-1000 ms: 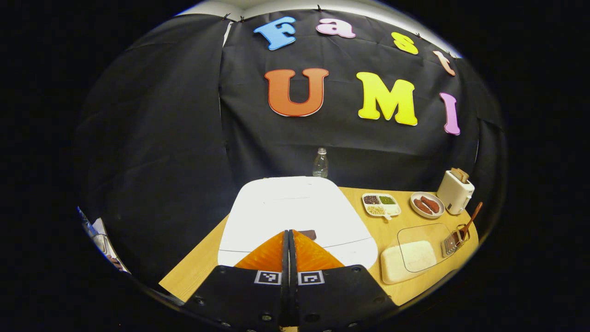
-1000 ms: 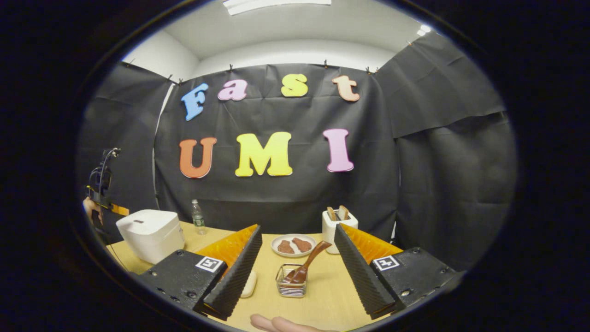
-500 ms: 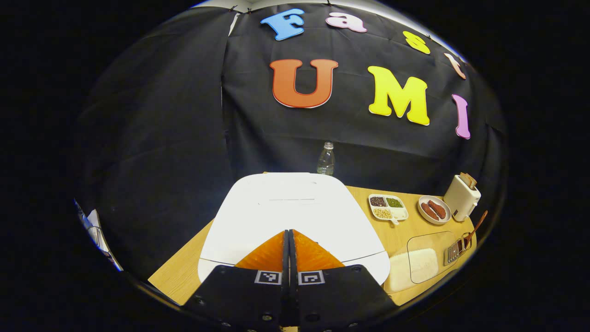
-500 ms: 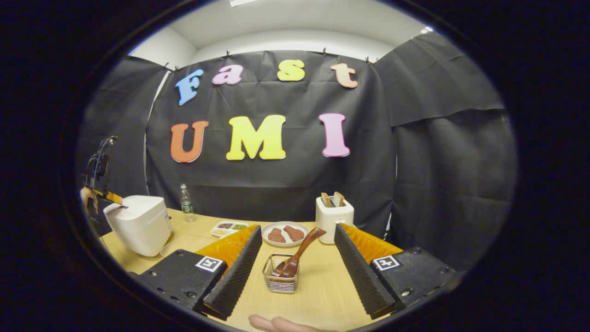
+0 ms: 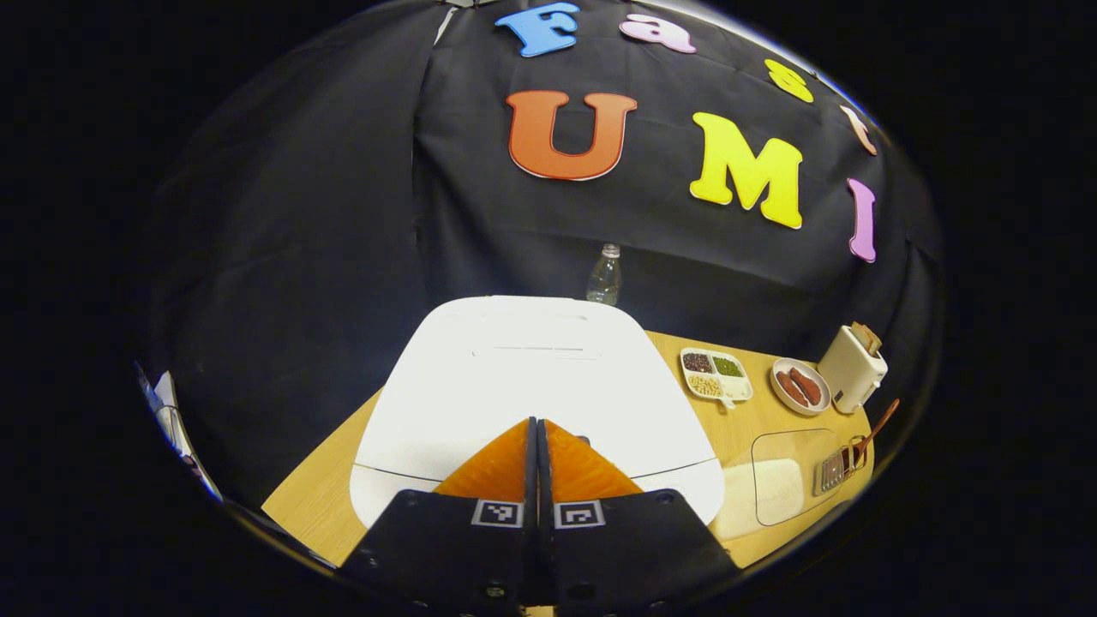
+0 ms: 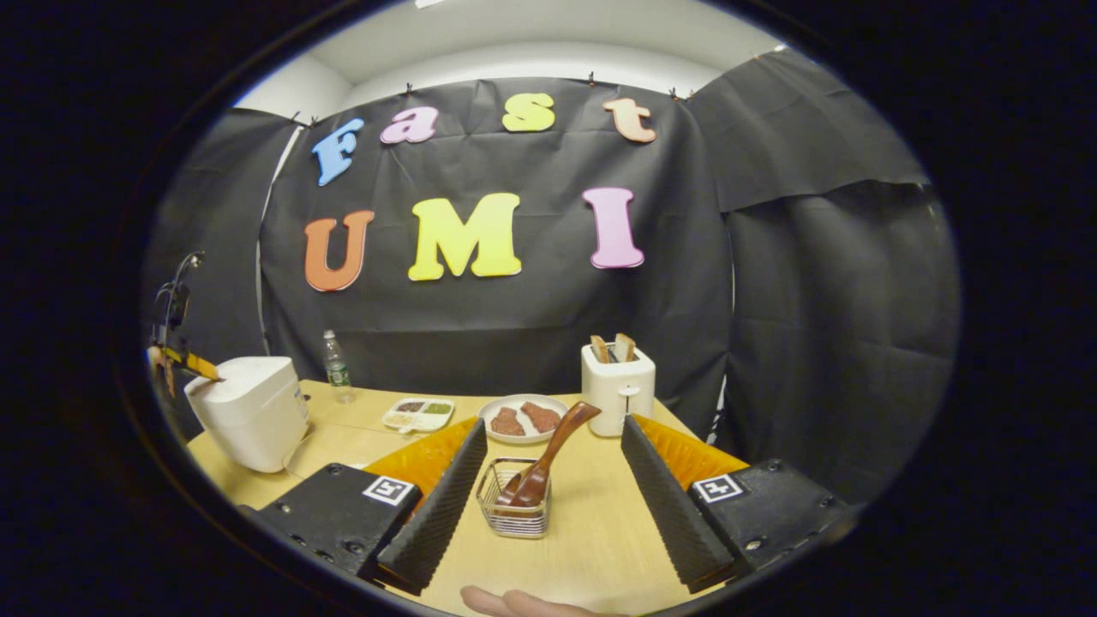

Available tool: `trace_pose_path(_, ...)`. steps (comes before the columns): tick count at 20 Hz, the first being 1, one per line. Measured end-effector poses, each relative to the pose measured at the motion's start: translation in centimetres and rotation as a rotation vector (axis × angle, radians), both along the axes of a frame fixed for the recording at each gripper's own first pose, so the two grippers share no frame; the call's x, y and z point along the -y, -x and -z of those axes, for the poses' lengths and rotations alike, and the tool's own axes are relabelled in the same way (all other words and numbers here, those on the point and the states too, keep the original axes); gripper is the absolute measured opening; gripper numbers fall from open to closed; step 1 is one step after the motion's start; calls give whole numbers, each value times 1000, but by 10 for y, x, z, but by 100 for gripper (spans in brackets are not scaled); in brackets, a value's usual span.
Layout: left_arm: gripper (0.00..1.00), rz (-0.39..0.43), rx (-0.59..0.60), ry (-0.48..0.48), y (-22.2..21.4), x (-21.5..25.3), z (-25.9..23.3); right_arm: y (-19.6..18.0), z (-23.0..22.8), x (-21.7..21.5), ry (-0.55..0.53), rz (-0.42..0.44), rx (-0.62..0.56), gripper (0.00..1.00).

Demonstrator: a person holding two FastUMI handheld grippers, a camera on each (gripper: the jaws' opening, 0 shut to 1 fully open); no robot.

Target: Close the left gripper, press the button to open the rice cooker; take a wooden spoon from the chopstick holder with the right hand, scoop a spoonful of rice and pour it into the rice cooker, then put the wooden spoon back into the chopstick holder.

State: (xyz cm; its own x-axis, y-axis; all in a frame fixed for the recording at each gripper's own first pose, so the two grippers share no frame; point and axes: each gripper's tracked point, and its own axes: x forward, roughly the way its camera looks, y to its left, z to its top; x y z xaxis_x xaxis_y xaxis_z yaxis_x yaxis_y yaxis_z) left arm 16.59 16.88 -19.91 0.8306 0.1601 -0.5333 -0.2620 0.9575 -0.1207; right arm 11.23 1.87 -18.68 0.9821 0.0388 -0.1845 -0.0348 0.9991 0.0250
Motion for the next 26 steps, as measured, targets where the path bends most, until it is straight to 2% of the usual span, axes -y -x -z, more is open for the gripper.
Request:
trace_pose_path(5, 0, -29, 35, -8, -4, -3, -11, 0, 10, 7, -11, 19, -26, 99)
trace_pose_path(8, 0, -51, 102, -82, -12, -7, -38, -1, 5, 10, -15, 14, -14, 99)
trace_pose_path(10, 1, -60, 149, -95, -19, -8, -61, -6, 2, 15, -5, 17, 2, 99)
trace_pose_path(11, 5, -70, 164, -98, -22, -10, -71, -9, 3, 17, 1, 20, 4, 99)
trace_pose_path(12, 18, -67, 182, -95, -27, -8, -79, -12, 3, 18, 6, 18, 4, 99)
trace_pose_path(15, 31, -81, 203, -103, -41, -14, -98, -20, 5, 23, 11, 13, 3, 99)
trace_pose_path(16, 46, -72, 213, -107, -44, -12, -105, -22, 6, 25, 13, 13, -2, 99)
trace_pose_path(17, 57, -73, 228, -115, -47, -14, -112, -23, 9, 27, 10, 14, -6, 100)
trace_pose_path(18, 73, -78, 245, -130, -48, -17, -118, -23, 11, 28, 5, 16, -8, 99)
trace_pose_path(20, 86, -94, 291, -157, -46, -23, -131, -24, 15, 31, -11, 18, -16, 100)
trace_pose_path(23, 95, -101, 355, -163, -30, -25, -143, -24, 26, 30, -56, 12, -37, 99)
trace_pose_path(26, 94, -102, 398, -156, -1, -23, -147, -27, 32, 30, -88, 12, -49, 100)
